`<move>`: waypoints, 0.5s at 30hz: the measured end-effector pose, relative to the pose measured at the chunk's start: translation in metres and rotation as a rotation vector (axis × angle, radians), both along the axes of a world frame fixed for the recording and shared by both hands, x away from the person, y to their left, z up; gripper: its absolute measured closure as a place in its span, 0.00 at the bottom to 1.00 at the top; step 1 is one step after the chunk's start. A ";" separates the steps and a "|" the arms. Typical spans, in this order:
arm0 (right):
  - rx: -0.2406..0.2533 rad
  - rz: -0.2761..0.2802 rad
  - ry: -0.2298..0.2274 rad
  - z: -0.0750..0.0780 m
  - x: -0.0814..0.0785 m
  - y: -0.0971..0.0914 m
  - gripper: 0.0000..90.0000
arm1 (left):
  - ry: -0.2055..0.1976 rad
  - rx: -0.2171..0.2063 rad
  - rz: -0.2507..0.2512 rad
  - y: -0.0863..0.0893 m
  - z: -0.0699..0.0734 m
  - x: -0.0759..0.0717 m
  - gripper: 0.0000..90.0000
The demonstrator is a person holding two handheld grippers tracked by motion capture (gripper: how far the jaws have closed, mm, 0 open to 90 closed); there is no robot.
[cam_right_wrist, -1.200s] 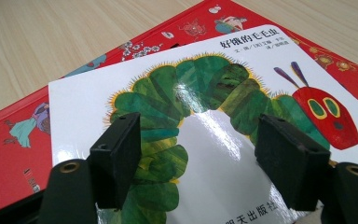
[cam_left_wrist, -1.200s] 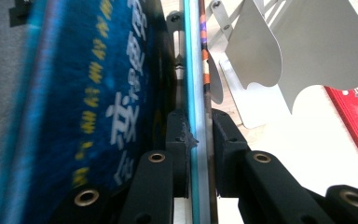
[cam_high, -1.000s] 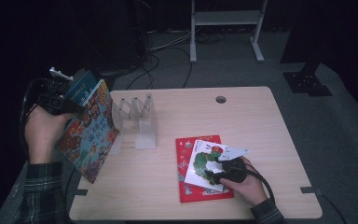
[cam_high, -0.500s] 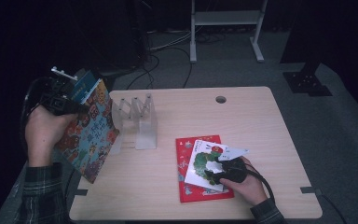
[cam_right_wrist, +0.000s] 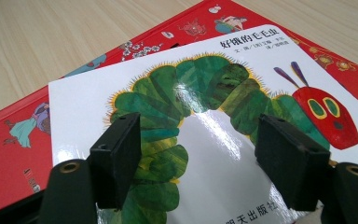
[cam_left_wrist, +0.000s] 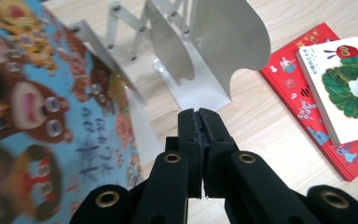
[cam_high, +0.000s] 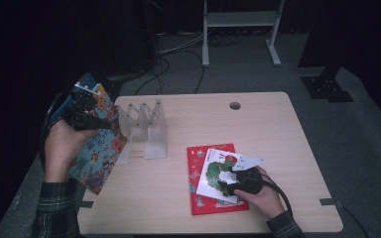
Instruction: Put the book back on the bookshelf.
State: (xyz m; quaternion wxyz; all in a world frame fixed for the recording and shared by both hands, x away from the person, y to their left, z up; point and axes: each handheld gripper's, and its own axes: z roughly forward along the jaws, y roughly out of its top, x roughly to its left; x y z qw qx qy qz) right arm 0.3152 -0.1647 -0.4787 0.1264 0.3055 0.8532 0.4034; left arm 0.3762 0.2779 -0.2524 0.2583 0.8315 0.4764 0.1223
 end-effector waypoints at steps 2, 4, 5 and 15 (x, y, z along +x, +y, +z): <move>-0.004 -0.001 0.000 0.000 0.000 0.000 0.34 | 0.006 -0.004 -0.014 -0.005 -0.007 0.001 0.97; -0.010 0.000 -0.010 0.001 -0.001 0.000 0.34 | 0.013 -0.010 -0.034 -0.009 -0.014 0.001 0.97; -0.016 0.000 -0.011 0.002 -0.002 0.000 0.34 | 0.016 -0.011 -0.039 -0.011 -0.017 0.002 0.97; -0.001 -0.014 -0.021 0.010 -0.008 -0.013 0.35 | 0.036 -0.045 -0.117 -0.038 -0.056 -0.002 0.97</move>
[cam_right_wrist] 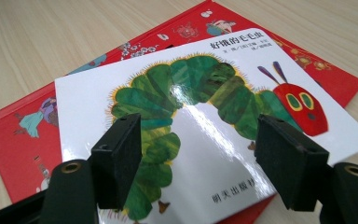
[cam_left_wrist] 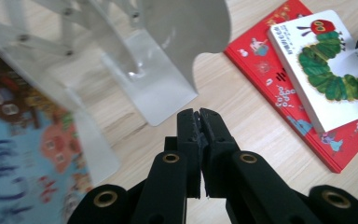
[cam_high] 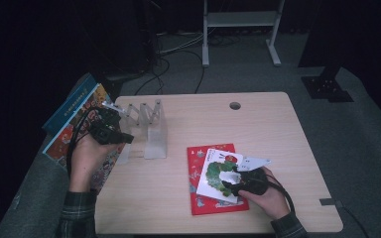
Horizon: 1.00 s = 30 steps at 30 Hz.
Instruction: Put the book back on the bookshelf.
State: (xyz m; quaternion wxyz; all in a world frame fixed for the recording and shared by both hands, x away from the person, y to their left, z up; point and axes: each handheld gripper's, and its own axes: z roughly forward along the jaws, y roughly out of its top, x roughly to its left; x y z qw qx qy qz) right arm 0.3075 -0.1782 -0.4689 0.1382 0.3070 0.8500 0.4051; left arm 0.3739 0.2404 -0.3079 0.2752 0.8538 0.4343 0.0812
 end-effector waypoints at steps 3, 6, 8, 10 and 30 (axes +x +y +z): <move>0.006 -0.010 0.000 0.000 -0.002 -0.007 0.35 | 0.004 -0.006 -0.018 -0.008 -0.012 -0.002 0.97; 0.007 -0.020 0.006 -0.001 -0.004 -0.014 0.35 | 0.016 -0.008 -0.028 -0.016 -0.028 -0.004 0.95; 0.002 -0.025 0.006 -0.003 -0.005 -0.019 0.35 | 0.015 -0.016 -0.035 -0.020 -0.037 -0.006 0.94; 0.006 -0.032 0.009 -0.004 -0.007 -0.023 0.35 | 0.016 -0.017 -0.050 -0.024 -0.045 -0.008 0.90; 0.018 -0.030 0.024 -0.015 -0.022 -0.037 0.35 | -0.013 0.022 -0.091 -0.053 -0.117 -0.009 0.22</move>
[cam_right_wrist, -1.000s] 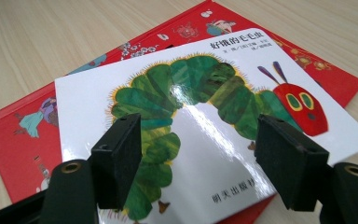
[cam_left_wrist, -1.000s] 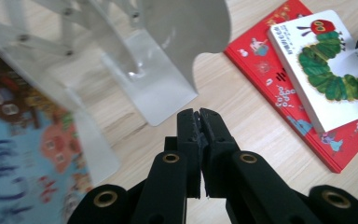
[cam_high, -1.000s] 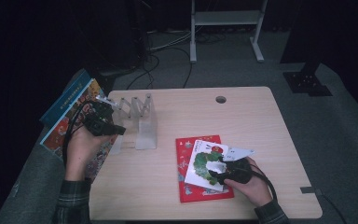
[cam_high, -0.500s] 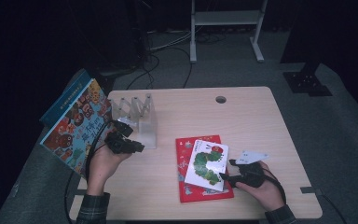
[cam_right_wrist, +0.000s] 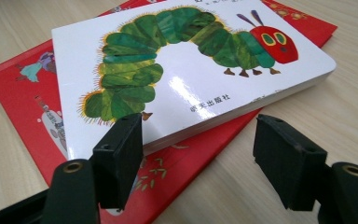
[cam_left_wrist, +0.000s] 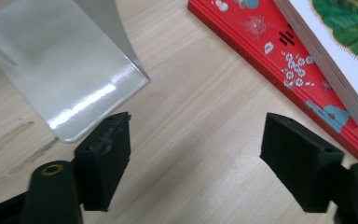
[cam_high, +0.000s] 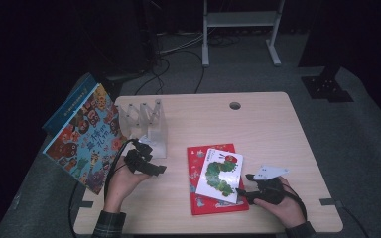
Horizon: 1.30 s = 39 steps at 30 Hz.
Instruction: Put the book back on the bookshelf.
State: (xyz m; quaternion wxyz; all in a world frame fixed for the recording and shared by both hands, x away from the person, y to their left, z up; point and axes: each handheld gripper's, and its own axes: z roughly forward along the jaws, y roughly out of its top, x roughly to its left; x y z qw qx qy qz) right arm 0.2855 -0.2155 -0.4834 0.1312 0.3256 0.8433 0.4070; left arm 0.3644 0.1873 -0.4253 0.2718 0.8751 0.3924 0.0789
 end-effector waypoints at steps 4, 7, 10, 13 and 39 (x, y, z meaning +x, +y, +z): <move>0.003 0.016 0.001 -0.001 -0.001 0.008 0.35 | 0.000 0.001 -0.015 -0.006 -0.006 -0.001 0.15; -0.007 0.030 -0.014 -0.001 -0.002 0.018 0.35 | 0.006 -0.008 -0.027 -0.010 -0.008 -0.001 0.12; -0.014 0.037 -0.021 0.000 -0.002 0.028 0.35 | 0.003 -0.018 -0.044 -0.013 -0.011 -0.001 0.11; -0.018 0.035 -0.028 0.000 -0.003 0.038 0.35 | 0.006 -0.029 -0.055 -0.016 -0.014 -0.002 0.11; 0.007 -0.066 -0.019 0.013 0.073 0.027 0.35 | 0.032 -0.040 -0.108 -0.036 -0.024 -0.002 0.11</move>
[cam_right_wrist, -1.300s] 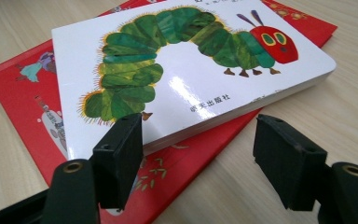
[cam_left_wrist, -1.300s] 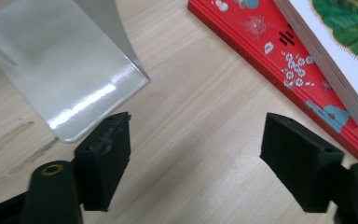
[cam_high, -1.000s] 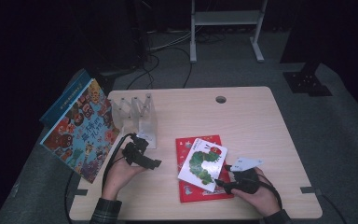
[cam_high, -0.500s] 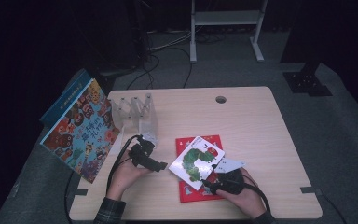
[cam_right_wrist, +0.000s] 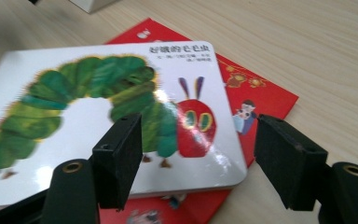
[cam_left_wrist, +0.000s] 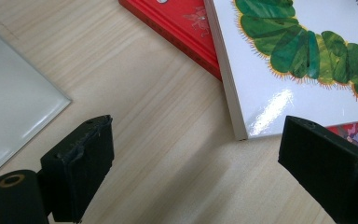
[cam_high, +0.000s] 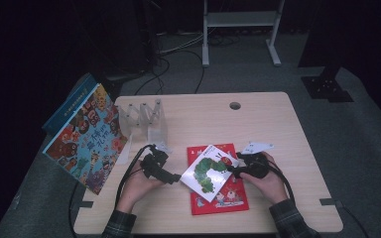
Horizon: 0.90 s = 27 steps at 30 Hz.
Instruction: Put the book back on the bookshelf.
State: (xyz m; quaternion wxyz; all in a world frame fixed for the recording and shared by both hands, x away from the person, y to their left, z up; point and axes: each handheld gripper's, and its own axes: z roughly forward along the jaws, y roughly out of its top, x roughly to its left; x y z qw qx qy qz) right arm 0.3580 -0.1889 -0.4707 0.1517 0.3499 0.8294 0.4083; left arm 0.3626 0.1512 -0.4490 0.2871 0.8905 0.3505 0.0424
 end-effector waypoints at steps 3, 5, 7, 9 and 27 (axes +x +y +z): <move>0.005 0.010 0.020 -0.005 0.010 0.001 0.35 | 0.001 -0.003 -0.005 -0.001 -0.001 -0.001 0.11; -0.001 0.019 0.042 -0.011 0.013 0.001 0.34 | 0.000 -0.006 -0.012 -0.002 -0.001 -0.001 0.11; 0.029 0.032 0.063 -0.013 0.013 0.000 0.34 | 0.002 -0.009 -0.014 -0.003 -0.001 -0.002 0.11; 0.034 0.044 0.078 -0.013 0.012 -0.001 0.34 | 0.002 -0.008 -0.018 -0.004 -0.001 -0.002 0.11; -0.001 0.022 0.051 -0.012 -0.035 0.009 0.32 | 0.029 -0.024 -0.065 -0.014 -0.001 -0.006 0.11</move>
